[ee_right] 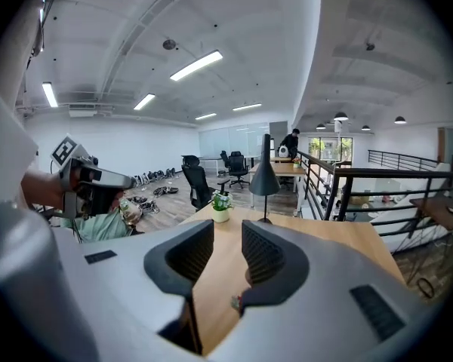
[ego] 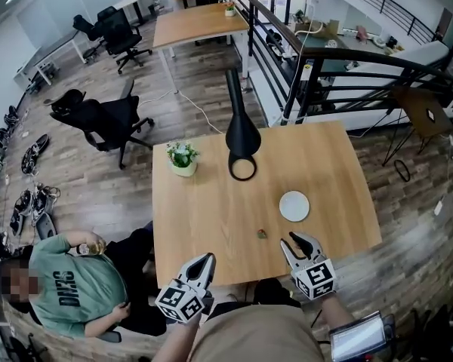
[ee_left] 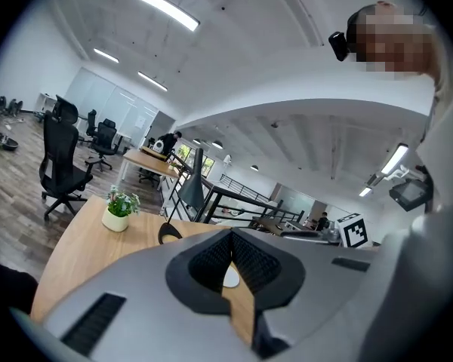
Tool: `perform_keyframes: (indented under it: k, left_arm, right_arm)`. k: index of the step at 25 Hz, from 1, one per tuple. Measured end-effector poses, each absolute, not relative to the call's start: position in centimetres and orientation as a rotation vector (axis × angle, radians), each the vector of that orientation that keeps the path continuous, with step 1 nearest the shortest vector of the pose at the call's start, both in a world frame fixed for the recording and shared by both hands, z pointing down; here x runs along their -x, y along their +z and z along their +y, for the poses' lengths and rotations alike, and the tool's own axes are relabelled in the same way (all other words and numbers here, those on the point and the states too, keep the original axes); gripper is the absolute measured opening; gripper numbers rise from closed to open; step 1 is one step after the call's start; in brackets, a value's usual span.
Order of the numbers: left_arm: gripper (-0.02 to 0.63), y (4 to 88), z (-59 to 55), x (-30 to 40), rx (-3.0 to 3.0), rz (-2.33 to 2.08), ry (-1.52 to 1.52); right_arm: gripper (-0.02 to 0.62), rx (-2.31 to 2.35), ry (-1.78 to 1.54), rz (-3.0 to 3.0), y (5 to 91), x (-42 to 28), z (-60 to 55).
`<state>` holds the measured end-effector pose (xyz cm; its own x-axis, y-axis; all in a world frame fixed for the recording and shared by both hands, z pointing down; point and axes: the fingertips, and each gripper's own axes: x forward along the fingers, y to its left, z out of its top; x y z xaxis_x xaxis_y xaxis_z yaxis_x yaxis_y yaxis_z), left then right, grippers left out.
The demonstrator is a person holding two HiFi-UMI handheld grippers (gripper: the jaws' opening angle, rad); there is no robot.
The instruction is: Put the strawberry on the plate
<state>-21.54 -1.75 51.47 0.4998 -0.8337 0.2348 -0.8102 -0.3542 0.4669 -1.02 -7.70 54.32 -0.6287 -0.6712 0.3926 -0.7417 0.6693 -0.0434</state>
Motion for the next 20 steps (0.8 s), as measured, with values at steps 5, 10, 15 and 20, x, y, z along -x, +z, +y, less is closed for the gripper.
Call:
perform_keyframes:
  k: [5,10,15,20]
  left_arm:
    - [0.002,52.3,-4.1,20.0,-2.156,-1.405,-0.062]
    - [0.002,52.3,-5.8,18.3,-2.097,-1.465,-0.073]
    - [0.002,52.6,-6.3,17.1,-2.045,-1.532,-0.067]
    - [0.002,53.2,-5.9,16.6,-1.986,-1.597,-0.058]
  right_arm:
    - [0.103,-0.987,0.291,-2.544,56.7,0.6,-10.5]
    - [0.103,-0.867,0.280,-2.541,58.3,-0.2,-12.4]
    - [0.103,-0.729,0.260,-2.521,61.0,-0.4,-13.3]
    - [0.103,-0.577,0.263,-2.496,64.8,0.2,-13.3]
